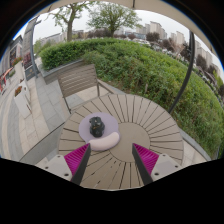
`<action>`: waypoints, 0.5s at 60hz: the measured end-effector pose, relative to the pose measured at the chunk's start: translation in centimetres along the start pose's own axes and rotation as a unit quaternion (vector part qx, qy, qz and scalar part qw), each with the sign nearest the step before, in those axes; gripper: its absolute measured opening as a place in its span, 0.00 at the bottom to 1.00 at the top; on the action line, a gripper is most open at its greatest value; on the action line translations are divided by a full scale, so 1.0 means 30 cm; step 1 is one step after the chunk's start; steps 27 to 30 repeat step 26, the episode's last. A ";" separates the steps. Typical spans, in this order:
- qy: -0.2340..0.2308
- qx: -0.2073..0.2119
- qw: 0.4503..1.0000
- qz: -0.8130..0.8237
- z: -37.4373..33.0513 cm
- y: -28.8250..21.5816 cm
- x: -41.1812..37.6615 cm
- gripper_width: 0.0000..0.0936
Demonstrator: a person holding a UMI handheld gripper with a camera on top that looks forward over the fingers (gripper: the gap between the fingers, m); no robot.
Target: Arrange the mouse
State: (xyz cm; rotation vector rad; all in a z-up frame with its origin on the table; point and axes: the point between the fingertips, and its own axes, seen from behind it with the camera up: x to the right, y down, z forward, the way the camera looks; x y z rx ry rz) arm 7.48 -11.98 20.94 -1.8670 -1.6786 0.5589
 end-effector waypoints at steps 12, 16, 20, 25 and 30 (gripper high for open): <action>0.021 -0.005 0.999 0.031 -0.129 0.127 0.096 0.91; 0.031 0.003 0.999 0.032 -0.140 0.124 0.143 0.91; 0.037 0.009 0.999 0.031 -0.154 0.125 0.171 0.91; 0.030 0.011 0.999 0.031 -0.169 0.140 0.181 0.91; 0.026 0.012 0.999 0.032 -0.173 0.142 0.181 0.91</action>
